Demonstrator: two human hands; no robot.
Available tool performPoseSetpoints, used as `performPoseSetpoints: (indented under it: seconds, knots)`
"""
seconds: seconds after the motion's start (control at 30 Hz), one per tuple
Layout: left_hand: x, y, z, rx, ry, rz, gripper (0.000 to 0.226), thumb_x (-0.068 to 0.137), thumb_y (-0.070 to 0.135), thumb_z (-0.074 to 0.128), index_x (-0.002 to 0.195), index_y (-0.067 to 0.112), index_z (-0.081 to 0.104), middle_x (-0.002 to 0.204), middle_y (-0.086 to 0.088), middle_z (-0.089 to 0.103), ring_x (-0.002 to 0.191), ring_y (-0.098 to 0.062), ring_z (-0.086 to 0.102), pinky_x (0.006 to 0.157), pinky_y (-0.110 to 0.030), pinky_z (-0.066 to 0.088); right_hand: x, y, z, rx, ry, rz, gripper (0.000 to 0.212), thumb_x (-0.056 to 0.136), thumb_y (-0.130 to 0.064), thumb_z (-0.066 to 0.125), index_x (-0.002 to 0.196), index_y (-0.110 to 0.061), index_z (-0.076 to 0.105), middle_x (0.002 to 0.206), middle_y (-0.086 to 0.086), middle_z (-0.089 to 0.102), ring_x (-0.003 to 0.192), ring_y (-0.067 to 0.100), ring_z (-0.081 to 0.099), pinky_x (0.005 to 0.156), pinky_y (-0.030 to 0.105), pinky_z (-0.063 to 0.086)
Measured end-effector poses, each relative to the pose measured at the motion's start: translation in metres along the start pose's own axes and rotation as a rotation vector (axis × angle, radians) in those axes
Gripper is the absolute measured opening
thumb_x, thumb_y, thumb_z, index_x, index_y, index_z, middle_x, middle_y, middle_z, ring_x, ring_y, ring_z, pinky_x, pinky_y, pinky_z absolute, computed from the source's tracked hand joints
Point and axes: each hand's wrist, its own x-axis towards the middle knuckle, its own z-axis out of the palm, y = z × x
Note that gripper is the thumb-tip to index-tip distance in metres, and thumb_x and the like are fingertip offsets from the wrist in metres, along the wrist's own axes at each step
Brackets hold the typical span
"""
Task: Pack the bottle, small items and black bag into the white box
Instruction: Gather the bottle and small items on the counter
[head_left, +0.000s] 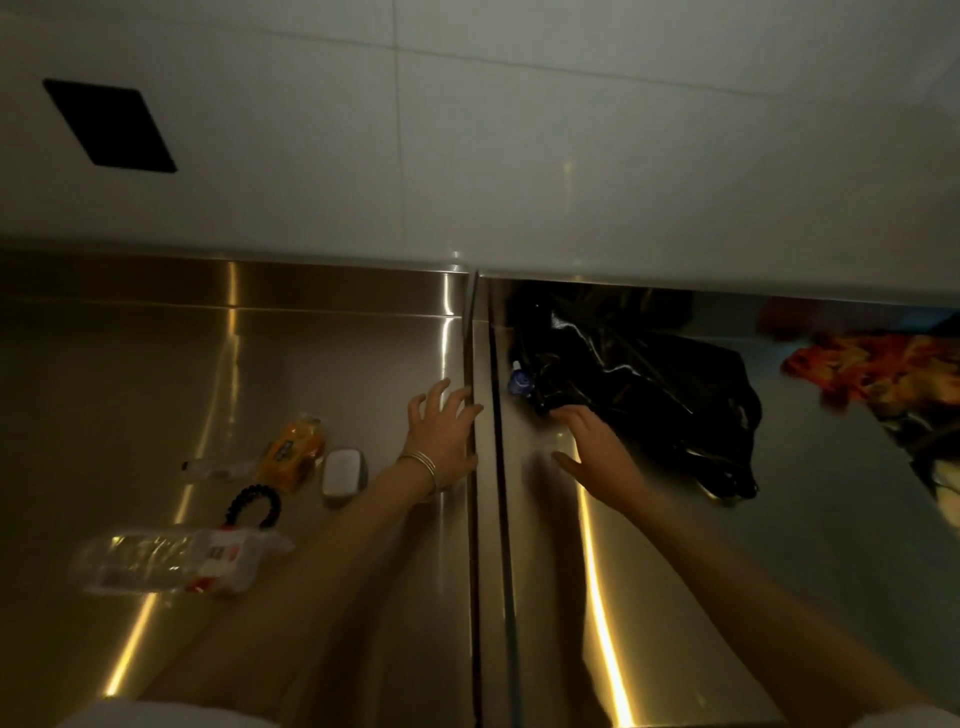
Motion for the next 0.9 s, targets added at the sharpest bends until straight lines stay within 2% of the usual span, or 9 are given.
performPoseSetpoints:
  seconds: [0.1, 0.23, 0.3, 0.53, 0.7, 0.9]
  knots:
    - [0.021, 0.013, 0.004, 0.040, -0.007, 0.009, 0.062, 0.078, 0.035, 0.060, 0.134, 0.022, 0.036, 0.148, -0.005, 0.025, 0.138, -0.028, 0.009, 0.107, -0.047, 0.013, 0.020, 0.007, -0.008, -0.091, 0.010, -0.089, 0.056, 0.083, -0.021, 0.064, 0.133, -0.015, 0.042, 0.138, 0.007, 0.044, 0.126, 0.022, 0.043, 0.106, 0.034, 0.035]
    - [0.047, 0.025, 0.008, 0.062, -0.002, -0.004, 0.059, 0.078, 0.036, 0.060, 0.132, 0.024, 0.039, 0.146, -0.003, 0.029, 0.136, -0.027, 0.014, 0.105, -0.044, 0.015, 0.052, 0.010, -0.013, -0.198, -0.020, -0.203, 0.061, 0.085, -0.022, 0.061, 0.139, -0.015, 0.034, 0.147, 0.006, 0.035, 0.137, 0.020, 0.029, 0.115, 0.035, 0.011]
    - [0.057, 0.028, 0.012, 0.054, 0.000, -0.006, 0.058, 0.078, 0.035, 0.061, 0.131, 0.021, 0.042, 0.144, -0.004, 0.032, 0.136, -0.028, 0.016, 0.105, -0.044, 0.017, 0.063, 0.024, -0.013, -0.254, -0.079, -0.178, 0.066, 0.086, -0.026, 0.060, 0.143, -0.018, 0.026, 0.152, 0.005, 0.026, 0.141, 0.021, 0.018, 0.116, 0.036, 0.006]
    - [0.085, 0.036, 0.022, 0.030, 0.033, -0.037, 0.054, 0.080, 0.031, 0.060, 0.130, 0.017, 0.044, 0.140, -0.005, 0.039, 0.134, -0.028, 0.022, 0.103, -0.042, 0.019, 0.078, 0.078, -0.017, -0.285, -0.190, -0.130, 0.068, 0.090, -0.026, 0.054, 0.145, -0.027, 0.015, 0.156, 0.003, 0.013, 0.143, 0.019, 0.007, 0.116, 0.034, 0.007]
    - [0.107, 0.041, 0.029, -0.005, 0.050, -0.082, 0.047, 0.082, 0.033, 0.059, 0.125, 0.020, 0.049, 0.131, -0.003, 0.049, 0.128, -0.027, 0.029, 0.099, -0.040, 0.024, 0.083, 0.082, -0.009, -0.224, -0.145, -0.122, 0.070, 0.086, -0.024, 0.059, 0.145, -0.025, 0.020, 0.155, 0.003, 0.018, 0.143, 0.018, 0.011, 0.115, 0.034, 0.010]
    - [0.123, 0.041, 0.040, -0.022, 0.019, -0.164, 0.043, 0.083, 0.038, 0.057, 0.123, 0.026, 0.050, 0.123, -0.001, 0.056, 0.124, -0.024, 0.033, 0.094, -0.036, 0.026, 0.082, 0.086, -0.006, -0.227, -0.130, -0.147, 0.069, 0.087, -0.025, 0.057, 0.145, -0.024, 0.019, 0.155, 0.003, 0.016, 0.143, 0.018, 0.009, 0.114, 0.034, 0.007]
